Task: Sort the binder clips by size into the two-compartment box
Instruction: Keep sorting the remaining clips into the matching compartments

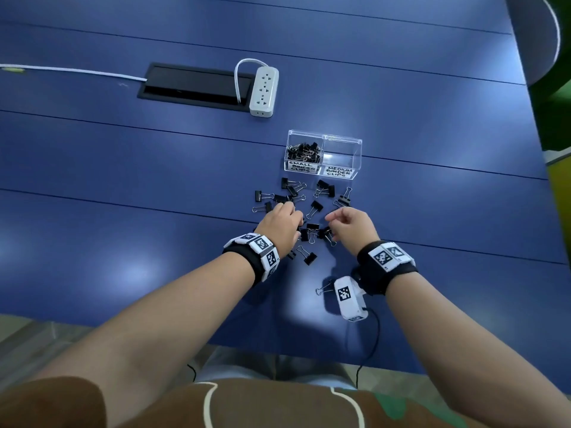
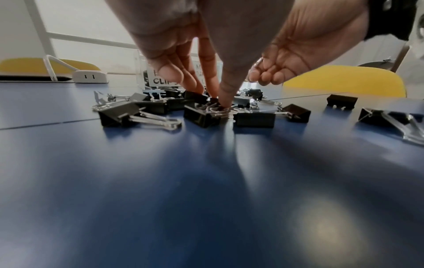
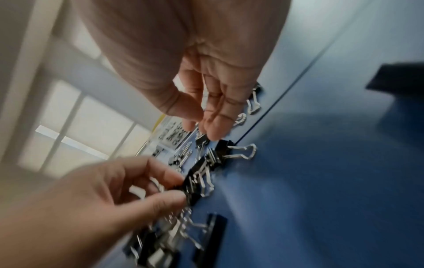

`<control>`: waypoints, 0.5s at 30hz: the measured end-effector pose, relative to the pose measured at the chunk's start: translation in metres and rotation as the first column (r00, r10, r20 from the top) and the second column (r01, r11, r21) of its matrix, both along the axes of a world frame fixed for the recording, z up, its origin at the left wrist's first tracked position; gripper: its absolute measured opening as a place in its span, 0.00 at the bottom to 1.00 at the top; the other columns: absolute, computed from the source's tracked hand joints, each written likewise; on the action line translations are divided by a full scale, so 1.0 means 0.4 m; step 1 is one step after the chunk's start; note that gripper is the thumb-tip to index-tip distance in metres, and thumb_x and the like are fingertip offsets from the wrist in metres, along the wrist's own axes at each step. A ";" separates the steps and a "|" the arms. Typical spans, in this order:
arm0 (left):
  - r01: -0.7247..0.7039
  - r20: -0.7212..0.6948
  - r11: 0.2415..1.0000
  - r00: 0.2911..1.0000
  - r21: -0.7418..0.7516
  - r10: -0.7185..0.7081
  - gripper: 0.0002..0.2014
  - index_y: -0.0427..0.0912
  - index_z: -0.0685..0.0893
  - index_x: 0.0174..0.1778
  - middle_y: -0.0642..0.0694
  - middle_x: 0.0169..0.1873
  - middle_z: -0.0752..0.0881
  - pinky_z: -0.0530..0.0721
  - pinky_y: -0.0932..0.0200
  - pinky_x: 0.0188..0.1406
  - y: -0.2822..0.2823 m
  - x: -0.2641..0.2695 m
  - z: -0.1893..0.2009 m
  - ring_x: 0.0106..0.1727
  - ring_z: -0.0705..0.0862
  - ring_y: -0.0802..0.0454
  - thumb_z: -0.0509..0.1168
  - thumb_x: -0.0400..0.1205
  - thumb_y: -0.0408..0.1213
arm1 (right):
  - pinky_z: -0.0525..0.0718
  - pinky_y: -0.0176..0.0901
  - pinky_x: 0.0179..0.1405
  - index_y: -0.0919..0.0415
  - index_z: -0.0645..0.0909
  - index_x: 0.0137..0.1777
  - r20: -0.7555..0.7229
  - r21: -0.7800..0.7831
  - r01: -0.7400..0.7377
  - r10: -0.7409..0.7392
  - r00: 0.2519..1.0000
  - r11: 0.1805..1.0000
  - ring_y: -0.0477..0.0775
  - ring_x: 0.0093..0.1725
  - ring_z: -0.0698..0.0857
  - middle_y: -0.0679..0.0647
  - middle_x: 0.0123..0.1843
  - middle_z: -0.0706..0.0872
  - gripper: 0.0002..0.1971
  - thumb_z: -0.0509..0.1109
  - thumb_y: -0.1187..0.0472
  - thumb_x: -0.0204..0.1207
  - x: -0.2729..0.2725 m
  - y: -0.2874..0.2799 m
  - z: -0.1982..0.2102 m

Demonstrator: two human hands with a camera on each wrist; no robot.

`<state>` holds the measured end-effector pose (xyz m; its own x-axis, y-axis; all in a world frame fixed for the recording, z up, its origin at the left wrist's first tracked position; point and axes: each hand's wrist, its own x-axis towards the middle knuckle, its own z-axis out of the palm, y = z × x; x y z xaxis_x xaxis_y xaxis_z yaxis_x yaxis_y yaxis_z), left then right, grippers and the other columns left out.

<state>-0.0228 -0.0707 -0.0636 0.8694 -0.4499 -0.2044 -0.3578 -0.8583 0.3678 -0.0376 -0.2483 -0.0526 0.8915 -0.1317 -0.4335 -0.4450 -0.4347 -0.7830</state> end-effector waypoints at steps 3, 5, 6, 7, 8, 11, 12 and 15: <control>-0.002 -0.018 1.000 1.000 0.000 0.002 0.10 0.38 0.79 0.55 0.40 0.55 0.77 0.80 0.48 0.59 0.006 0.004 -0.002 0.60 0.75 0.43 0.66 0.79 0.36 | 0.76 0.39 0.48 0.57 0.82 0.49 0.023 -0.283 -0.275 0.293 0.956 0.919 0.50 0.41 0.78 0.49 0.44 0.79 0.09 0.66 0.67 0.72 -0.012 0.026 0.004; 0.008 -0.018 1.000 1.000 -0.003 -0.008 0.10 0.38 0.79 0.55 0.41 0.55 0.77 0.80 0.49 0.58 0.010 0.005 -0.004 0.59 0.75 0.43 0.66 0.80 0.36 | 0.77 0.39 0.54 0.60 0.81 0.56 0.016 -0.347 -0.376 0.407 0.913 0.859 0.51 0.46 0.78 0.51 0.52 0.78 0.12 0.67 0.68 0.72 -0.024 0.035 -0.010; 0.017 -0.016 1.000 1.000 -0.011 -0.017 0.10 0.38 0.79 0.55 0.41 0.55 0.77 0.80 0.49 0.58 0.012 0.005 -0.005 0.58 0.75 0.43 0.66 0.80 0.36 | 0.79 0.43 0.57 0.61 0.81 0.57 0.014 -0.372 -0.404 0.441 0.898 0.835 0.54 0.50 0.79 0.53 0.55 0.78 0.13 0.67 0.69 0.73 -0.028 0.037 -0.018; 0.033 -0.011 0.999 0.999 -0.013 -0.033 0.09 0.39 0.80 0.55 0.42 0.55 0.77 0.80 0.50 0.58 0.013 0.005 -0.005 0.58 0.75 0.43 0.65 0.80 0.36 | 0.80 0.47 0.58 0.61 0.80 0.57 0.014 -0.394 -0.419 0.462 0.887 0.818 0.56 0.54 0.80 0.55 0.56 0.79 0.13 0.67 0.69 0.73 -0.031 0.038 -0.024; 0.057 -0.002 0.998 0.998 -0.002 -0.057 0.09 0.39 0.80 0.55 0.43 0.55 0.78 0.79 0.51 0.58 0.015 0.005 -0.006 0.58 0.75 0.44 0.65 0.81 0.37 | 0.81 0.49 0.58 0.62 0.80 0.56 0.013 -0.408 -0.426 0.471 0.882 0.808 0.58 0.55 0.80 0.56 0.57 0.79 0.12 0.67 0.70 0.73 -0.031 0.038 -0.028; 0.143 0.035 0.988 0.989 0.055 -0.145 0.09 0.42 0.80 0.55 0.45 0.56 0.80 0.77 0.54 0.56 0.019 0.010 -0.006 0.56 0.76 0.45 0.62 0.82 0.39 | 0.80 0.48 0.56 0.61 0.81 0.55 0.006 -0.429 -0.423 0.470 0.882 0.798 0.57 0.54 0.81 0.55 0.55 0.82 0.10 0.66 0.66 0.74 -0.025 0.040 -0.020; 0.148 0.032 0.988 0.988 0.053 -0.149 0.08 0.42 0.80 0.55 0.45 0.56 0.81 0.77 0.54 0.56 0.018 0.013 -0.005 0.56 0.76 0.45 0.62 0.82 0.38 | 0.81 0.46 0.56 0.60 0.82 0.54 0.015 -0.421 -0.403 0.451 0.893 0.812 0.55 0.51 0.81 0.54 0.54 0.82 0.09 0.67 0.64 0.75 -0.019 0.038 -0.012; 0.107 -0.019 0.994 0.994 0.013 -0.106 0.08 0.42 0.82 0.54 0.45 0.54 0.83 0.79 0.51 0.57 0.016 0.020 0.002 0.57 0.77 0.44 0.61 0.81 0.35 | 0.83 0.47 0.55 0.59 0.83 0.49 0.097 -0.362 -0.271 0.325 0.941 0.892 0.51 0.45 0.81 0.54 0.49 0.85 0.06 0.66 0.61 0.76 0.030 0.030 0.029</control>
